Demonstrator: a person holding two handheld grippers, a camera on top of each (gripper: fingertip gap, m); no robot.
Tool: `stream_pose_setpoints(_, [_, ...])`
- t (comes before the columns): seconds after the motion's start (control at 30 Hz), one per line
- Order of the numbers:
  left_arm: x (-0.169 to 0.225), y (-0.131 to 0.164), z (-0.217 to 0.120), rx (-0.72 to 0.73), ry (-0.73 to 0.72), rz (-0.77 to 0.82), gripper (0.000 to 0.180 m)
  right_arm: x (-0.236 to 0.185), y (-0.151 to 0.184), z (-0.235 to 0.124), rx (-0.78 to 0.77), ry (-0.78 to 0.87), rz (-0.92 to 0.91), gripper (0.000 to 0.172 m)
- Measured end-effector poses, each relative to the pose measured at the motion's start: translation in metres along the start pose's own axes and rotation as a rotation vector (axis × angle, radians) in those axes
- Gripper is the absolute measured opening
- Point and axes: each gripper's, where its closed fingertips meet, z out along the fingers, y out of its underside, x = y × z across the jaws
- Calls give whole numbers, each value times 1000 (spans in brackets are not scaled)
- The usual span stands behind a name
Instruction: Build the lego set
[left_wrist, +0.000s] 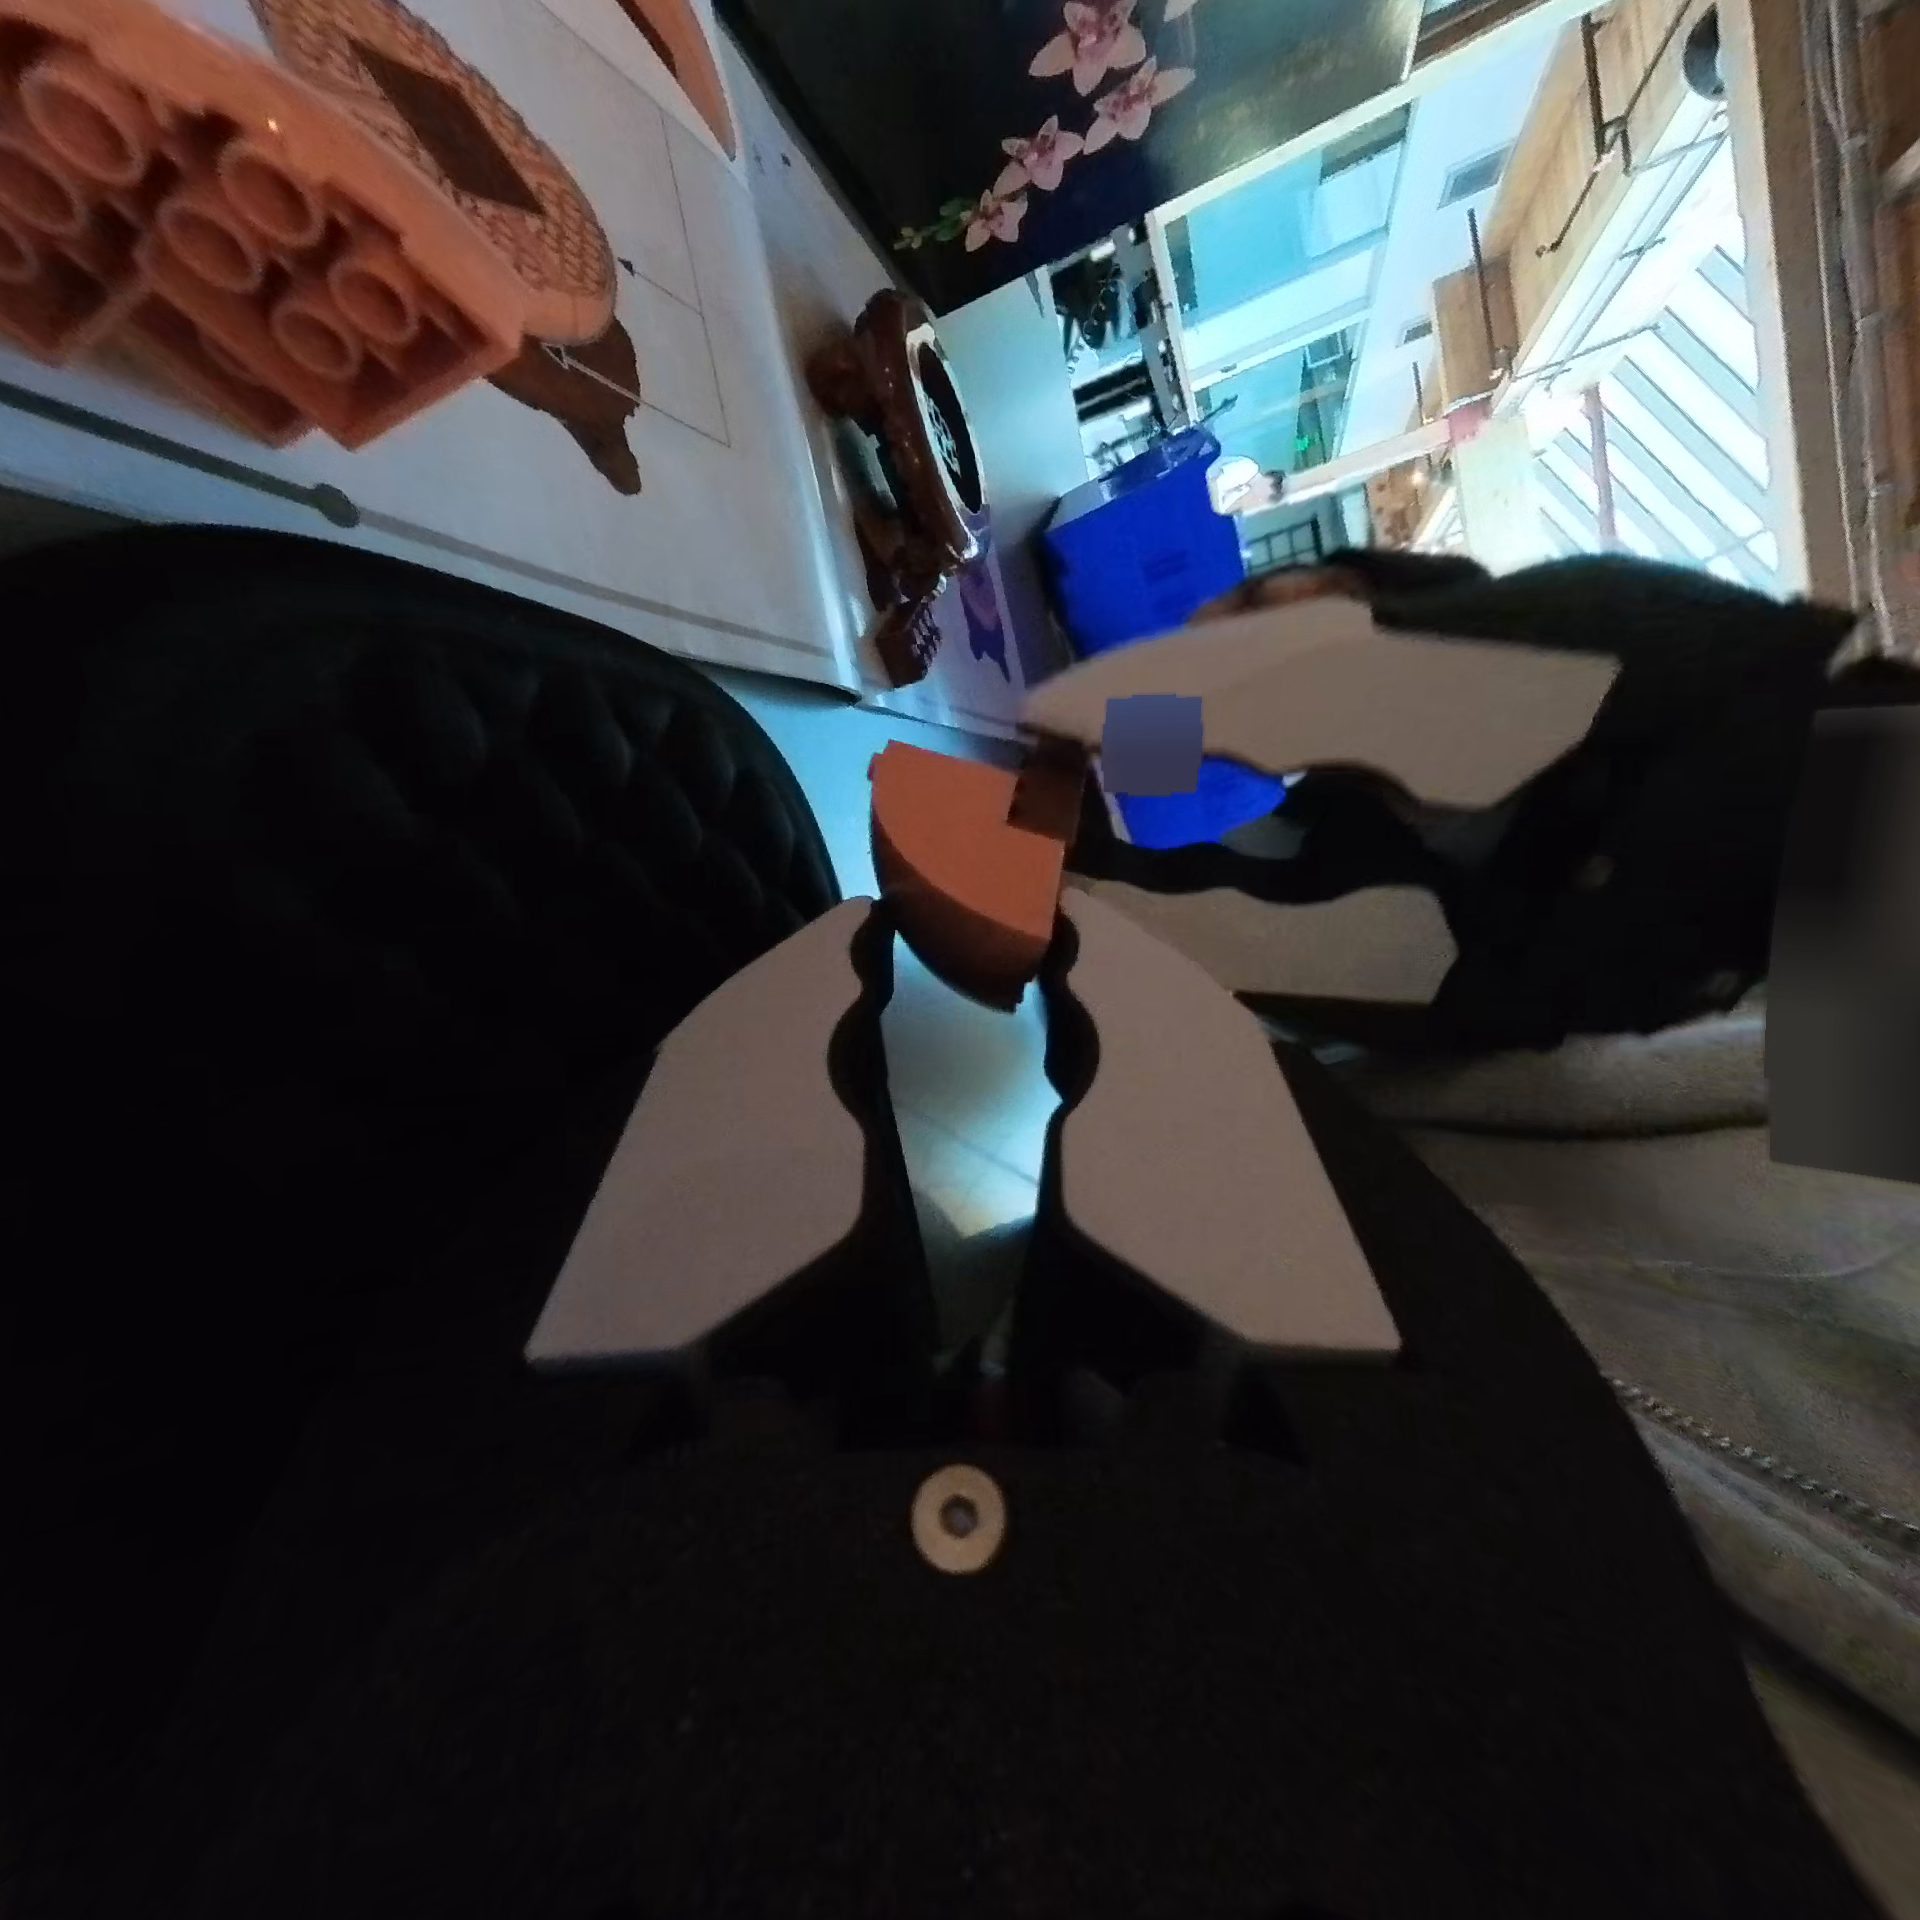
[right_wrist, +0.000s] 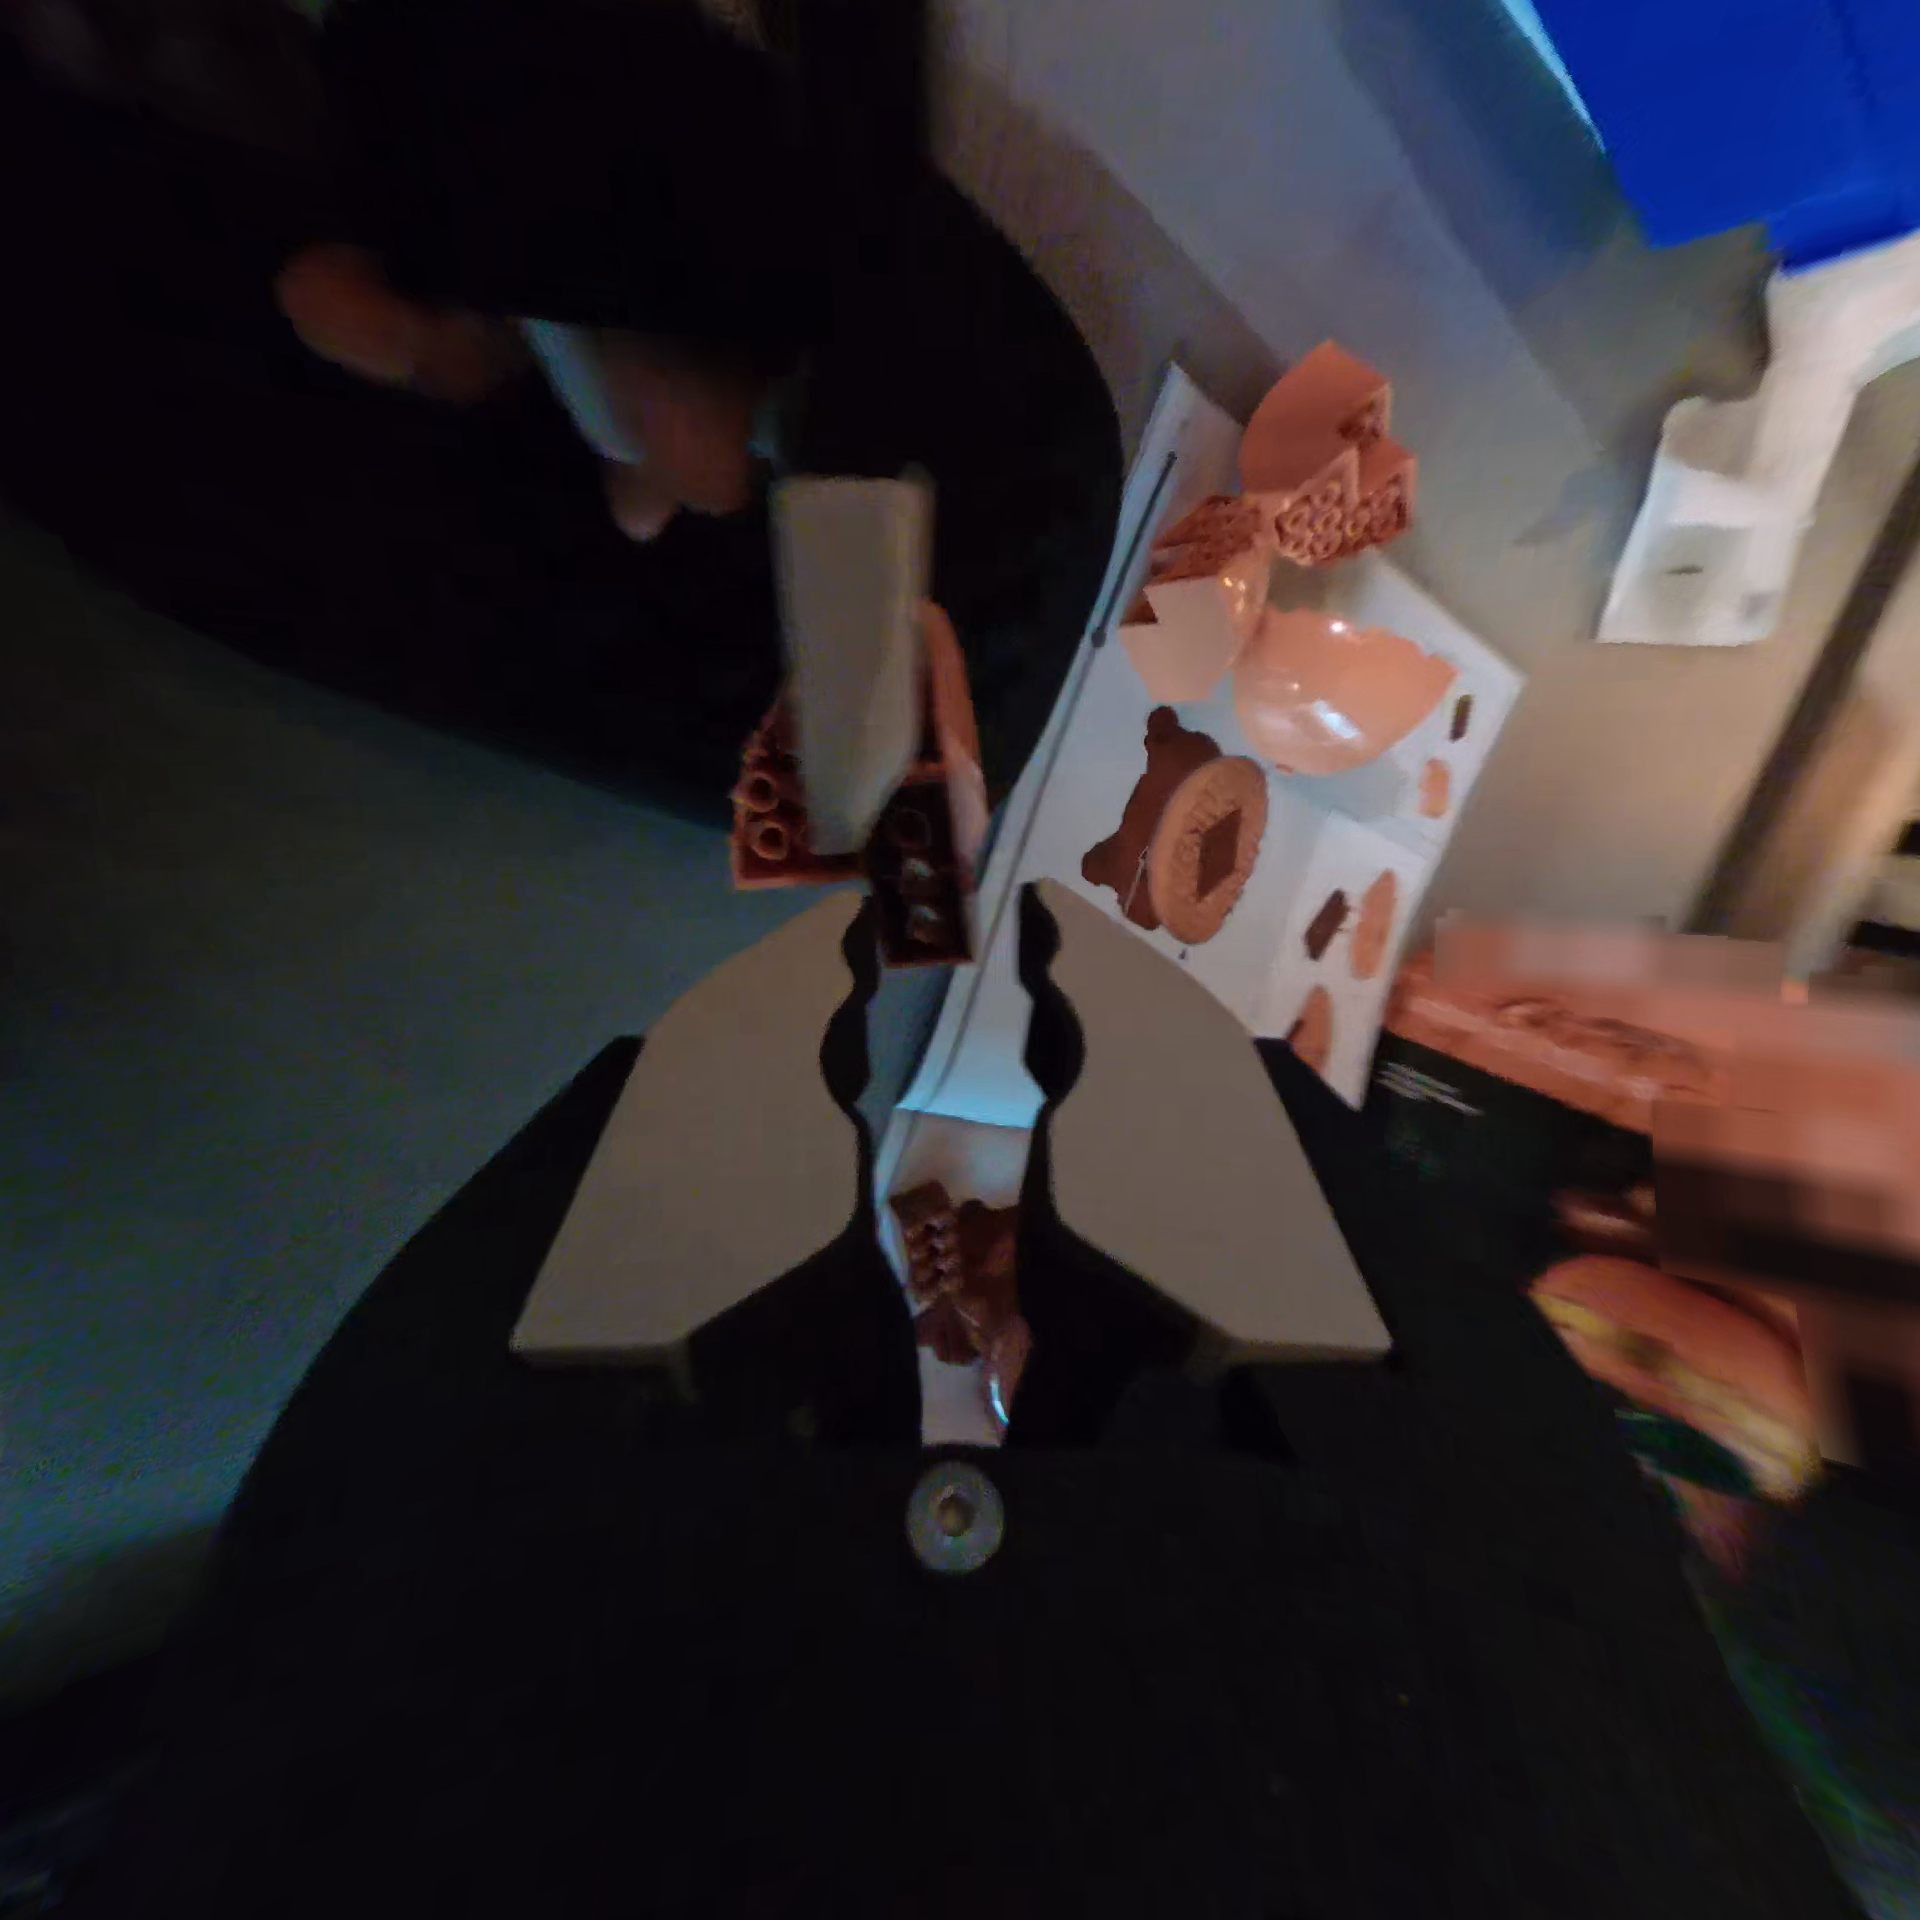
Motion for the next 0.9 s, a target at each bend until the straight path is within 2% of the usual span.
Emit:
stream_pose_setpoints(0.1, [1,1,0,-3,6,9,27,3,4,-5,116,-138,110,40])
stream_pose_setpoints(0.13, [2,1,0,-3,12,19,27,2,4,-10,186,-224,173,51])
stream_pose_setpoints(0.2, [8,3,-1,-8,38,56,27,11,-2,-25,410,-412,387,60])
stream_pose_setpoints(0.3, [18,6,-2,-7,71,142,27,20,-18,-54,781,-793,699,49])
stream_pose_setpoints(0.33, [21,6,-2,-6,75,165,27,13,-18,-51,787,-861,724,51])
stream_pose_setpoints(0.43, [25,8,-3,-2,83,215,27,-16,-18,-27,660,-877,693,65])
stream_pose_setpoints(0.47, [26,10,-2,-10,84,233,27,-18,-23,-26,674,-906,723,64])
stream_pose_setpoints(0.57, [29,13,0,-26,89,274,27,-19,-28,-26,707,-968,762,40])
stream_pose_setpoints(0.9, [30,15,-1,-38,97,298,28,-22,-27,-27,748,-931,744,37])
